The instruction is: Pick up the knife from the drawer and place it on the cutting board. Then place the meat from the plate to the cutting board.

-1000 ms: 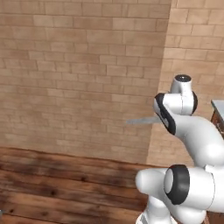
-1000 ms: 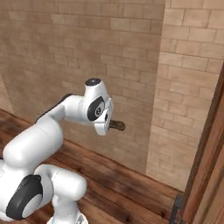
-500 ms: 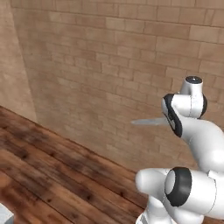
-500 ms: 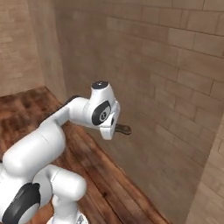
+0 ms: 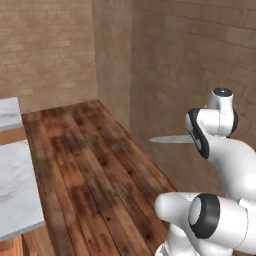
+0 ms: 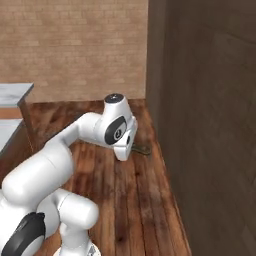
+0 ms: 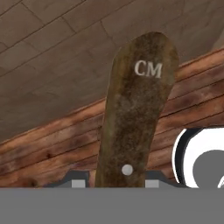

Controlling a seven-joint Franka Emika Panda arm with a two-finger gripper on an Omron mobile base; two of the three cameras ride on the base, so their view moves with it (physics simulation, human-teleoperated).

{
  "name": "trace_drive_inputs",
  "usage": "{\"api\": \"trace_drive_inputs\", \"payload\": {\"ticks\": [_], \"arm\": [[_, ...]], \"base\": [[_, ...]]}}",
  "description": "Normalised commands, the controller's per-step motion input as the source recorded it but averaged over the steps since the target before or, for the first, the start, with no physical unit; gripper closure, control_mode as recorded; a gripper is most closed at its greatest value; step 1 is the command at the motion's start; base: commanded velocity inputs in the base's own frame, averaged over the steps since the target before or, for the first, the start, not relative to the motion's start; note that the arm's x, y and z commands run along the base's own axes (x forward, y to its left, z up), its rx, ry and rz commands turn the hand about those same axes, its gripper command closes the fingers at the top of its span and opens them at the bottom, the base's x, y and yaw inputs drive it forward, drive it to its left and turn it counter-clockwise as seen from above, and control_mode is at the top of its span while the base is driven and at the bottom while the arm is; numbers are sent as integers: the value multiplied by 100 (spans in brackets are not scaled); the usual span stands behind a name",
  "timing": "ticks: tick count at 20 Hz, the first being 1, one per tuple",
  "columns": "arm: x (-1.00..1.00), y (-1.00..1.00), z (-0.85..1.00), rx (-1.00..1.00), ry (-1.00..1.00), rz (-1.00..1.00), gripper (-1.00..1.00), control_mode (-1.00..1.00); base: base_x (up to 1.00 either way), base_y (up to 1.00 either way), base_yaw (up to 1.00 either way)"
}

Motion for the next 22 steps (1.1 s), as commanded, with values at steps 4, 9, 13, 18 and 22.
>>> {"api": "trace_drive_inputs", "payload": {"ticks": [4,9,13,18,22], "arm": [[0,0,0,0,0,0,100,100],[0,0,0,0,0,0,100,100],[0,0,0,0,0,0,100,100],[0,0,0,0,0,0,100,100],[0,0,0,0,0,0,100,100]], "base": [[100,-24,55],[100,-2,31],[100,-5,20],[100,-12,13],[100,-63,7]]}}
